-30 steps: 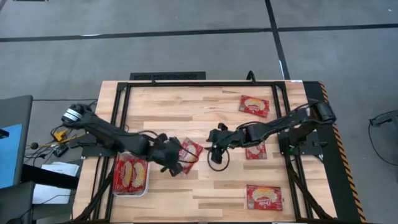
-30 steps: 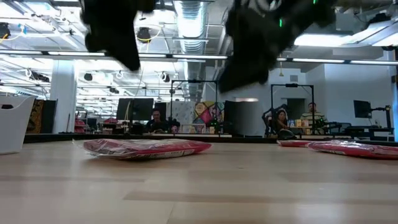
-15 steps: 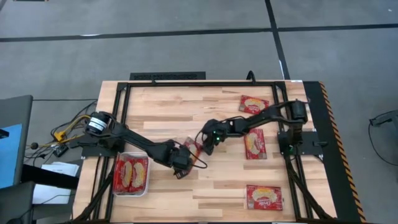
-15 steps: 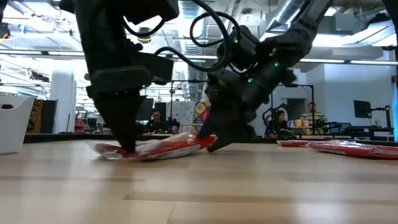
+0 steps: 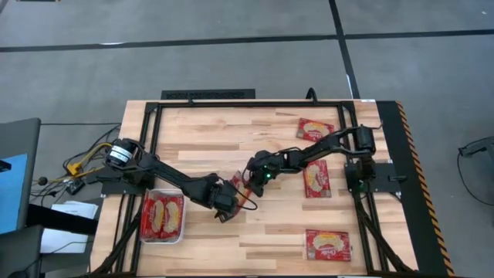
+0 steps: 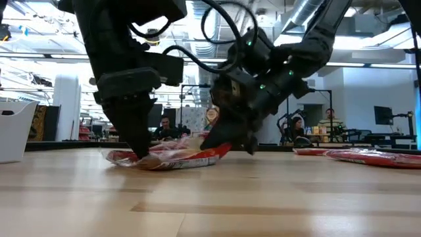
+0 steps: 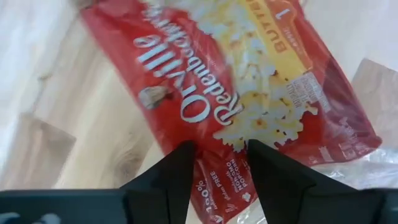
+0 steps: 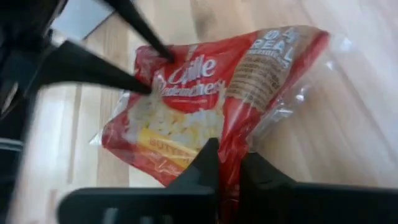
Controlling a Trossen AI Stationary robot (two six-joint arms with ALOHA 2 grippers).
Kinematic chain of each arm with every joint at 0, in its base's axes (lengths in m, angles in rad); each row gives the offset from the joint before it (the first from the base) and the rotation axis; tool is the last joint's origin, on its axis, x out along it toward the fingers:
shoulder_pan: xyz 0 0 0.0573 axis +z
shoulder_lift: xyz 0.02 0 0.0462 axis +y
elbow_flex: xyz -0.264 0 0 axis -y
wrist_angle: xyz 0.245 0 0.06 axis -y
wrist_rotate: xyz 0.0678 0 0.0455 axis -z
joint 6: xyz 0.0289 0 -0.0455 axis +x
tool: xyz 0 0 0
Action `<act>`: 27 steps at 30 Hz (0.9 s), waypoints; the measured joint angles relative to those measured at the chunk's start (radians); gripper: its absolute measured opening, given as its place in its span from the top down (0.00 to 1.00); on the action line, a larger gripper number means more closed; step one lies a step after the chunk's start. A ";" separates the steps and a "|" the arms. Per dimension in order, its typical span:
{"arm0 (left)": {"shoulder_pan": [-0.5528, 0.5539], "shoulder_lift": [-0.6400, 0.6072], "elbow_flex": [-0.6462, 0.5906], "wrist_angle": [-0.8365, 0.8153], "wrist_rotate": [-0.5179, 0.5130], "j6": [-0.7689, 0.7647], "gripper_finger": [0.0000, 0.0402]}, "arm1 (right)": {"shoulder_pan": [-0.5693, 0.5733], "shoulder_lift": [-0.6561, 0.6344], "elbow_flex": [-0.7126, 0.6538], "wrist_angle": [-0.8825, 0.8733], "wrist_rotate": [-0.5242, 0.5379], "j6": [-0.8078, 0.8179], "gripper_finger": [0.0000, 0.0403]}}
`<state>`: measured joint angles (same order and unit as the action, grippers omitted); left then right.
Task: Sort popcorn bags into baskets
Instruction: Put the red popcorn bag into the white bin
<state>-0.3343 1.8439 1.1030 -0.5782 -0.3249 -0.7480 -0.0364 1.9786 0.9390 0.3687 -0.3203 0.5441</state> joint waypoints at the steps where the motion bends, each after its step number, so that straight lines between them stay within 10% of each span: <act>1: -0.004 -0.010 0.000 -0.010 -0.005 -0.008 0.63 | 0.008 -0.005 0.000 0.001 0.023 -0.039 0.94; 11: -0.110 -0.267 -0.002 -0.103 -0.168 -0.060 0.54 | 0.160 -0.135 -0.001 0.030 0.151 -0.390 0.96; 27: -0.141 -0.394 0.002 0.017 -0.079 -0.132 0.39 | 0.257 -0.230 -0.001 0.122 0.396 -0.568 0.94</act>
<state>-0.4751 1.4504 1.1046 -0.5610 -0.4040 -0.8800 0.2204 1.7488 0.9382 0.4910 0.0755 -0.0240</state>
